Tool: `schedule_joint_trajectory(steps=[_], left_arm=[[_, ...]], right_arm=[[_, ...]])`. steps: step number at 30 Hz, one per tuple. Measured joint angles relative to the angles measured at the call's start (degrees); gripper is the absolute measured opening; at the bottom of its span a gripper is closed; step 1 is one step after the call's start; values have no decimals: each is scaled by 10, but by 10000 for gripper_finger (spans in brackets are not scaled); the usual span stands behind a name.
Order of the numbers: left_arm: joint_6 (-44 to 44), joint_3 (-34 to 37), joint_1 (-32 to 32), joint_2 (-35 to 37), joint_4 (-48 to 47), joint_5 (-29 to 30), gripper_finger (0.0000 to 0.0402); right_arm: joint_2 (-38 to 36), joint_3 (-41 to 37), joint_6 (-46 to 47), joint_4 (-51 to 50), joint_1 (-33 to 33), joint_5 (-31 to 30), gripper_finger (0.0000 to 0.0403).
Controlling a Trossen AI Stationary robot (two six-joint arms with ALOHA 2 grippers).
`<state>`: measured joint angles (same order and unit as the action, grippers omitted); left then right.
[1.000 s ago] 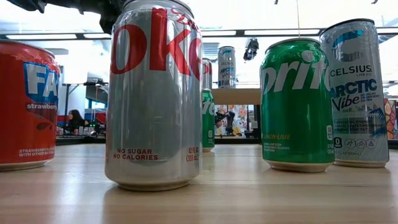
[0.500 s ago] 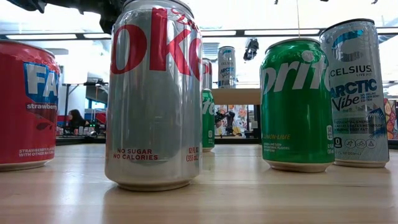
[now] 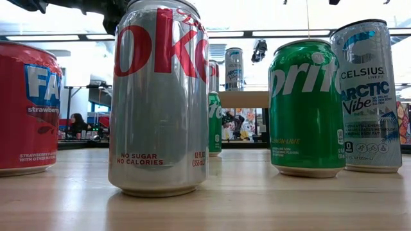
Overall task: Place canned beverage on shelf
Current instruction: Put the left white-blue soda can on the shelf aligned with the other white-blue soda can
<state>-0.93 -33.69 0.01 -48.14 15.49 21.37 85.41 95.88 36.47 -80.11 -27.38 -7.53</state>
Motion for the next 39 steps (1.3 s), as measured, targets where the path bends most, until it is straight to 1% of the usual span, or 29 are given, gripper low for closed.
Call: schedule_joint_trajectory(steps=[8, 13, 18, 20, 27, 32, 39], left_arm=[[0, 0, 0, 0, 0, 0, 0], [0, 0, 0, 0, 0, 0, 0], [0, 0, 0, 0, 0, 0, 0], [0, 0, 0, 0, 0, 0, 0], [0, 0, 0, 0, 0, 0, 0], [0, 0, 0, 0, 0, 0, 0], [0, 0, 0, 0, 0, 0, 0]], right_arm=[[0, 0, -7, 1, 0, 0, 341], [0, -17, -51, 14, -1, 0, 341], [0, -42, -121, 14, -5, 4, 338], [0, -46, -131, 17, -5, 5, 337], [0, -48, -132, 49, -5, 5, 336], [0, -67, -131, 91, -5, 5, 336], [0, -89, -125, 88, -5, 5, 336]])
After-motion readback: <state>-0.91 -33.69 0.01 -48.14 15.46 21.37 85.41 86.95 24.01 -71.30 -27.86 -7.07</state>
